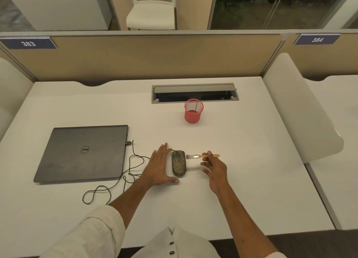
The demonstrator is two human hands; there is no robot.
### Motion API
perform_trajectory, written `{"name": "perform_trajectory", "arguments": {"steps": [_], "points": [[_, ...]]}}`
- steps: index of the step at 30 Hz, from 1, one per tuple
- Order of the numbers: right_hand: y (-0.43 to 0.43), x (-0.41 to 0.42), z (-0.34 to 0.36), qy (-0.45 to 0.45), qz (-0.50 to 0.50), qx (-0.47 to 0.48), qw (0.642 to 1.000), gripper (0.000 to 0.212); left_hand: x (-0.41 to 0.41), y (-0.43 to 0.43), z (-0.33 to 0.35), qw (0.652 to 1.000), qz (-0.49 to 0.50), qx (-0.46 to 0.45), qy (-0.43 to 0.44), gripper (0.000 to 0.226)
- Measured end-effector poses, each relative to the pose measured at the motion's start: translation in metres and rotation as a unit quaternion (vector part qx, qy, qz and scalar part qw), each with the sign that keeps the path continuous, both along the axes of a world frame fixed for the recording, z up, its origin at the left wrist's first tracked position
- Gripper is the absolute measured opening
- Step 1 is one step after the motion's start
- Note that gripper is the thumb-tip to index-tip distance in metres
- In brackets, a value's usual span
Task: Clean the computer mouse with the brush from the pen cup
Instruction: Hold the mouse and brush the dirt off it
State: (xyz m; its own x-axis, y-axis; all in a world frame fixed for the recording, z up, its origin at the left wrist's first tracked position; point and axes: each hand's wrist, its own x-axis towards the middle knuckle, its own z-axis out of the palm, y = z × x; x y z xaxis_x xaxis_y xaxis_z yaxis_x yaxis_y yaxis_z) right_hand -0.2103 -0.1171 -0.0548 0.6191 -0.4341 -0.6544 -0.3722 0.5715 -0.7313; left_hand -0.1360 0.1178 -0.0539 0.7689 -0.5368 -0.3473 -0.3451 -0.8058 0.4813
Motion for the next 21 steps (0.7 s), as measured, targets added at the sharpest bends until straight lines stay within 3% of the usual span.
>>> {"name": "perform_trajectory", "arguments": {"steps": [11, 21], "points": [[0.007, 0.01, -0.002, 0.065, 0.076, 0.027, 0.995, 0.046, 0.012, -0.01, -0.003, 0.999, -0.017, -0.012, 0.03, 0.146], [0.023, 0.015, 0.0, 0.096, 0.132, -0.016, 0.986, 0.059, 0.019, -0.011, -0.011, 0.998, -0.018, -0.035, 0.044, 0.139]]}}
